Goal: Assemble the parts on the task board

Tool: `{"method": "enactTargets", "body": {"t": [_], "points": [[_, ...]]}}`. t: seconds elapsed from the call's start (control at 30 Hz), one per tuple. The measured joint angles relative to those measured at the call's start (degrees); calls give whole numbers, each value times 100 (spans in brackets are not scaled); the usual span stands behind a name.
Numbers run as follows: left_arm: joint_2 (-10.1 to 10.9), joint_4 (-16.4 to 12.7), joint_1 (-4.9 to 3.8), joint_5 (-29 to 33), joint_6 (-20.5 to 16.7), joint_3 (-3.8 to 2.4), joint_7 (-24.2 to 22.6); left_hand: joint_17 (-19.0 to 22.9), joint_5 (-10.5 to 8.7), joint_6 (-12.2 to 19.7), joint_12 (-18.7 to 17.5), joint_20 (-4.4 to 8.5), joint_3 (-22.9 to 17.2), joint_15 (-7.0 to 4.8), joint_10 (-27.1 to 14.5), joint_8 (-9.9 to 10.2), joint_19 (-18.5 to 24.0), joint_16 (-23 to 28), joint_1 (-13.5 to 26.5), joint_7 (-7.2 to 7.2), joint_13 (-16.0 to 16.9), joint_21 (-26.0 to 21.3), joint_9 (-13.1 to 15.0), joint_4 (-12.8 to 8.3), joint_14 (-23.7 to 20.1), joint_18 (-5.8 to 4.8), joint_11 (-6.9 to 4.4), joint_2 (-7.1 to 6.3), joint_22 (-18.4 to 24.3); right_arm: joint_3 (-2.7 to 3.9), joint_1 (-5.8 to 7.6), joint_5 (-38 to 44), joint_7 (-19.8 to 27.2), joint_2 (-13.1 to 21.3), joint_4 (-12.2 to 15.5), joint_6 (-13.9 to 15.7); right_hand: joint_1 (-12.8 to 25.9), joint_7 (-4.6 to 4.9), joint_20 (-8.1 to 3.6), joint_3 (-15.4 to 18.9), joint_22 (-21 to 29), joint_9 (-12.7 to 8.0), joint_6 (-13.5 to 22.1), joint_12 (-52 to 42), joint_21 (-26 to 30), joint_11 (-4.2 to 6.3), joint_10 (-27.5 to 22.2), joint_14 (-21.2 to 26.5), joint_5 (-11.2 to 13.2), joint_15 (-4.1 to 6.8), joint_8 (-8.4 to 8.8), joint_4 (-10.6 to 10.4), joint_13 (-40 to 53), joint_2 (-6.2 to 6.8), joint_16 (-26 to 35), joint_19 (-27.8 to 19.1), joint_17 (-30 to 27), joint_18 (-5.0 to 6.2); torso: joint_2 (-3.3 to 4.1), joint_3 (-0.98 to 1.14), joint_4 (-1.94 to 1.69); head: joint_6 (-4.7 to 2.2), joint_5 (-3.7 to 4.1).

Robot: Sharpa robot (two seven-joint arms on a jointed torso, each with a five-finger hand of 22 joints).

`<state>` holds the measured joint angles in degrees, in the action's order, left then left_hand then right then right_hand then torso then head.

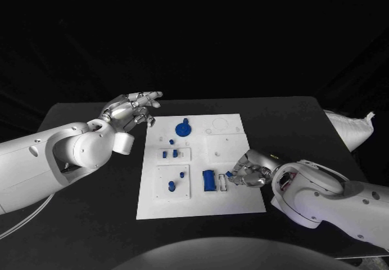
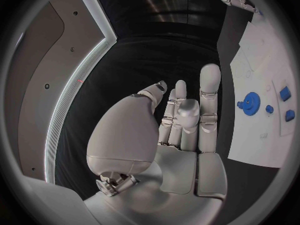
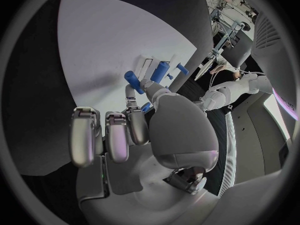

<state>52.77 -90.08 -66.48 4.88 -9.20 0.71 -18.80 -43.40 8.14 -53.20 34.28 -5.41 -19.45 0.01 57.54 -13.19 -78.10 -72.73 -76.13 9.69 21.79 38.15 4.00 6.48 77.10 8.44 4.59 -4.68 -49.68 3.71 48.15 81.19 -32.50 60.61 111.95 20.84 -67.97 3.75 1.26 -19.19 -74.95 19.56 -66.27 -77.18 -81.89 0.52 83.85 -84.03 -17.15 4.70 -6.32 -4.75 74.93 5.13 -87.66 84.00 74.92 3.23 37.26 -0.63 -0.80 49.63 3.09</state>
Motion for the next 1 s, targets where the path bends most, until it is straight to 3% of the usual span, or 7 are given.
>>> {"method": "enactTargets", "body": {"t": [0.1, 0.63, 1.0], "points": [[0, -2, 0, 0, 0, 0, 0, 0, 0, 0, 0, 0, 0, 0, 0, 0, 0, 0, 0, 0, 0, 0, 0, 0, 0, 0, 0, 0, 0, -6, -8, -105, -22, -83, -32, -21, 70, -20, 0, 73, 0, -8, -39, -100, -13, 15, 15, 1, -103, 1, 0, -57, 0, 8, -21, 0, 0, -19, 1, 4, 0, 1, 3], [-5, -8, -1, 0, 1, 0, -1, -1, 0, 0, 0, 0, 0, 0, 0, 0, 0, 0, 0, 0, -3, 0, 4, 0, 0, 0, 0, 0, 9, -8, -14, -261, -135, -354, -220, -71, 218, -60, 0, 217, 1, -15, -162, -219, -21, 32, 20, 1, -128, 1, 3, -138, -1, -26, -21, 0, -1, -19, 5, 7, 1, 10, -8], [-6, -15, 0, 0, 1, 0, -4, -1, 0, 0, 0, 0, 0, 0, 1, -21, 0, 0, 0, 0, -8, 0, 4, 0, 0, 0, 1, 0, 11, -4, -15, -222, -175, -441, -323, -134, 269, -130, 0, 303, 2, 49, -274, -220, -21, 80, 30, 0, -127, 44, -98, -173, -1, -30, -21, 0, -1, -19, 2, 7, 3, 29, -38]]}}
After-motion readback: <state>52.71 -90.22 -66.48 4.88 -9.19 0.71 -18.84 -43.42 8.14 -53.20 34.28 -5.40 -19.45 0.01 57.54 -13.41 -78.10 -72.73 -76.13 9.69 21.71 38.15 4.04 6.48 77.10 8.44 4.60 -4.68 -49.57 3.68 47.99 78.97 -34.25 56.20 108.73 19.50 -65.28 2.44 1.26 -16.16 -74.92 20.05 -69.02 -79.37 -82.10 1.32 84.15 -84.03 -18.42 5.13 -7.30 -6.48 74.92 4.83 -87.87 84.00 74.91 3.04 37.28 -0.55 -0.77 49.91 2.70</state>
